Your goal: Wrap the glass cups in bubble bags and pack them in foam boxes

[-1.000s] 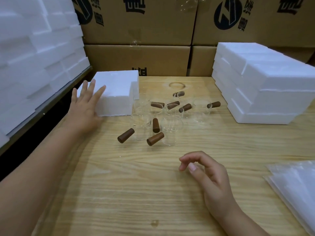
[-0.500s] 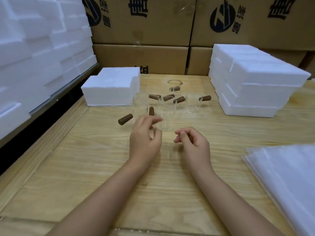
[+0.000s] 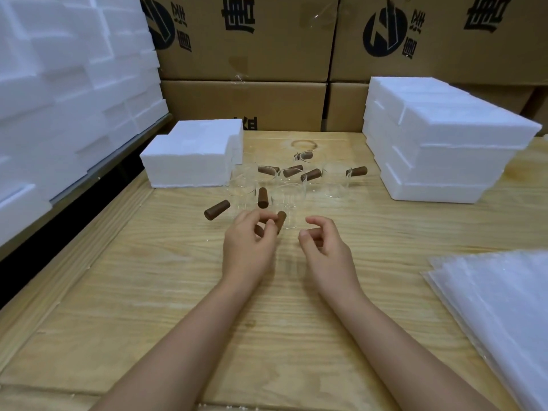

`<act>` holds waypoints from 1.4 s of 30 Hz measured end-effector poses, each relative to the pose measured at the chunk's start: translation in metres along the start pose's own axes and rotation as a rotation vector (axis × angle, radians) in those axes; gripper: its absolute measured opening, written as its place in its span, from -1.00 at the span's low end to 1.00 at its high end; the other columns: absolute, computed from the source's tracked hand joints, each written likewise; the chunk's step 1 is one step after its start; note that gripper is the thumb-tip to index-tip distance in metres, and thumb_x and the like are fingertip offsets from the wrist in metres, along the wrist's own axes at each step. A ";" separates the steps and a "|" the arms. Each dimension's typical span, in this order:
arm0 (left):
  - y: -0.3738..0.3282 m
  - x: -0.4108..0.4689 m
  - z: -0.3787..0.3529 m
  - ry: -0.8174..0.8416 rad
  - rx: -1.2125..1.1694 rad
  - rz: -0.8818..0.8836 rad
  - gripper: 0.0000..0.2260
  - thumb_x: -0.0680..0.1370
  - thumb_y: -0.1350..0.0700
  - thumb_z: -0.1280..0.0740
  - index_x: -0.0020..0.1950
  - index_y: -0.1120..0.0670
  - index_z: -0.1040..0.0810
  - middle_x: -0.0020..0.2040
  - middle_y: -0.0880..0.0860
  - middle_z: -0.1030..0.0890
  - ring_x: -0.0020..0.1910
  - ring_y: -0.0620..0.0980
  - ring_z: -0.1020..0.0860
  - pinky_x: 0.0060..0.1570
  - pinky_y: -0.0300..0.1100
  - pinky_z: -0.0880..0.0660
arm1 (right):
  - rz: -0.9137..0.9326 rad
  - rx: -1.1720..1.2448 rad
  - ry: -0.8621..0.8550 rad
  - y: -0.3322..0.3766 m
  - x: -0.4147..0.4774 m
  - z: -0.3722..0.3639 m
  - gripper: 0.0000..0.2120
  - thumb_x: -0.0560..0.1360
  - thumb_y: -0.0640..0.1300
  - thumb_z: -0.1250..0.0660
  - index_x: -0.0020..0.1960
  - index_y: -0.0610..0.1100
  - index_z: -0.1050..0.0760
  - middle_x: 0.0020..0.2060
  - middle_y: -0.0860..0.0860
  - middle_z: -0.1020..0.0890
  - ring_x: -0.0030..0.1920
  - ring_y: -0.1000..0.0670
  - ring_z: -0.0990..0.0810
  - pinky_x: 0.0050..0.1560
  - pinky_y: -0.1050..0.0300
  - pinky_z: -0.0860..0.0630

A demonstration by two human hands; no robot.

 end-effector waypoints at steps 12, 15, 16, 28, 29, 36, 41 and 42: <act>0.005 0.002 -0.004 0.217 -0.205 0.013 -0.62 0.46 0.42 -0.23 -0.30 -0.03 -0.64 -0.29 -0.13 -0.66 -0.27 -0.15 -0.62 -0.18 -0.27 -0.52 | 0.057 -0.133 -0.115 -0.002 0.010 0.017 -0.90 0.55 -0.17 -0.27 0.02 0.01 -0.47 -0.28 0.24 -0.56 -0.35 0.28 -0.49 -0.34 0.45 -0.34; 0.009 0.007 0.000 0.032 -0.190 0.087 -0.68 0.44 0.39 -0.27 -0.22 -0.06 -0.55 -0.26 -0.11 -0.59 -0.28 -0.17 -0.53 -0.25 -0.33 -0.46 | 0.019 -0.119 -0.127 -0.005 0.015 0.022 -0.88 0.58 -0.21 -0.19 0.03 -0.02 -0.44 -0.22 0.31 -0.56 -0.36 0.30 -0.47 -0.32 0.47 -0.34; 0.010 0.009 -0.002 0.037 -0.165 0.111 -0.70 0.44 0.37 -0.30 -0.12 -0.06 -0.53 -0.18 -0.10 -0.58 -0.24 -0.18 -0.51 -0.20 -0.32 -0.45 | 0.015 -0.112 -0.119 -0.006 0.016 0.023 -0.85 0.60 -0.22 -0.17 0.07 -0.02 -0.46 -0.13 0.27 -0.58 -0.25 0.31 -0.50 -0.19 0.48 -0.37; 0.006 0.005 -0.010 0.364 -0.130 -0.058 -0.33 0.32 0.12 -0.60 0.26 -0.26 -0.33 0.19 -0.25 -0.53 0.12 -0.19 -0.56 0.08 -0.26 -0.47 | 0.116 0.208 -0.164 0.004 0.011 0.023 -0.71 0.63 -0.29 -0.08 -0.11 -0.05 -0.51 -0.19 0.05 -0.63 -0.16 0.26 -0.59 -0.11 0.40 -0.42; 0.004 0.004 -0.009 0.337 -0.149 -0.081 -0.34 0.30 0.15 -0.61 0.20 -0.28 -0.34 0.18 -0.26 -0.53 0.10 -0.19 -0.57 0.07 -0.25 -0.49 | 0.129 0.213 -0.171 0.004 0.010 0.021 -0.71 0.63 -0.29 -0.08 -0.11 -0.05 -0.50 -0.19 0.04 -0.63 -0.15 0.25 -0.59 -0.10 0.40 -0.42; -0.008 -0.002 -0.009 0.173 -0.004 -0.321 -0.31 0.27 0.12 -0.62 0.19 -0.29 -0.31 0.07 -0.39 -0.48 0.00 -0.20 -0.57 -0.03 -0.43 -0.43 | 0.184 0.182 -0.268 0.008 0.004 0.017 -0.79 0.57 -0.10 -0.07 -0.12 -0.01 -0.46 -0.21 0.05 -0.59 -0.18 0.26 -0.57 -0.08 0.32 -0.43; -0.004 -0.003 -0.010 0.151 0.010 -0.326 -0.28 0.24 0.20 -0.63 0.21 -0.24 -0.35 -0.12 -0.15 -0.54 -0.16 -0.13 -0.55 -0.15 -0.44 -0.41 | 0.150 0.152 -0.316 0.011 0.001 0.016 -0.80 0.61 -0.02 -0.19 -0.17 0.00 -0.44 -0.26 0.13 -0.59 -0.19 0.21 -0.55 -0.13 0.36 -0.40; -0.004 -0.003 -0.011 0.156 0.015 -0.332 -0.28 0.25 0.20 -0.63 0.23 -0.22 -0.35 -0.12 -0.12 -0.55 -0.16 -0.13 -0.54 -0.17 -0.42 -0.41 | 0.130 0.161 -0.322 0.012 0.001 0.017 -0.78 0.58 0.05 -0.21 -0.19 -0.01 -0.43 -0.29 0.14 -0.58 -0.22 0.22 -0.54 -0.16 0.39 -0.40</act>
Point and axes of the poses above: each hand's wrist, its own x-axis towards the middle knuckle, its own z-axis out of the back of the hand, y = z × x, the point moved 2 cm from there along x, towards the middle knuckle
